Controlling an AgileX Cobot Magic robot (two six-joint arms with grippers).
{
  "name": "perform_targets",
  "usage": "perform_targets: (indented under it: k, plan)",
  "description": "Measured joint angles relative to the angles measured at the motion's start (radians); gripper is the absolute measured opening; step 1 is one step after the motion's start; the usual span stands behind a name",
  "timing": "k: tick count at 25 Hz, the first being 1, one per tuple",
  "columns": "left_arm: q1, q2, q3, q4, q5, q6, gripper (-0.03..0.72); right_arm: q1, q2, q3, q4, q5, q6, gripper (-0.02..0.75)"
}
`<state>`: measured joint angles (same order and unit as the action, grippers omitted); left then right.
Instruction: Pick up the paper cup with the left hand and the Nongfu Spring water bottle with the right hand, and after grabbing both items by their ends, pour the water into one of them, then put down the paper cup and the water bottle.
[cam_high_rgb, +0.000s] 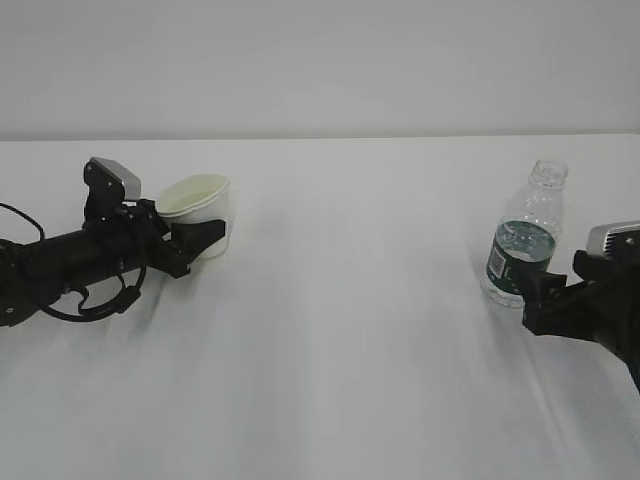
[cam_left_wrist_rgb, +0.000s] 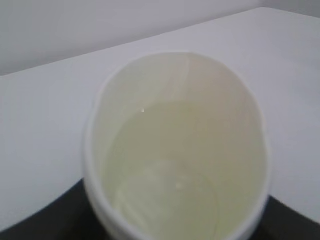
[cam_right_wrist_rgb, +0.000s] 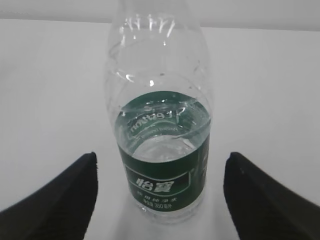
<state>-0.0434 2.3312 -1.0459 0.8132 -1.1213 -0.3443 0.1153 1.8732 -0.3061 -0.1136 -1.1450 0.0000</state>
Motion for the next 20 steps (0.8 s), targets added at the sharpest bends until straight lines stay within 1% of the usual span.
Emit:
perform_targets:
  k: [12,20]
  plan:
    - [0.0,0.001,0.0,-0.002,0.0,0.002,0.422,0.0,0.0,0.0,-0.002,0.0,0.0,0.589]
    - [0.0,0.001,0.03,-0.008,-0.001,0.01,0.42,0.0,0.0,0.0,-0.002,0.0,0.0,0.589]
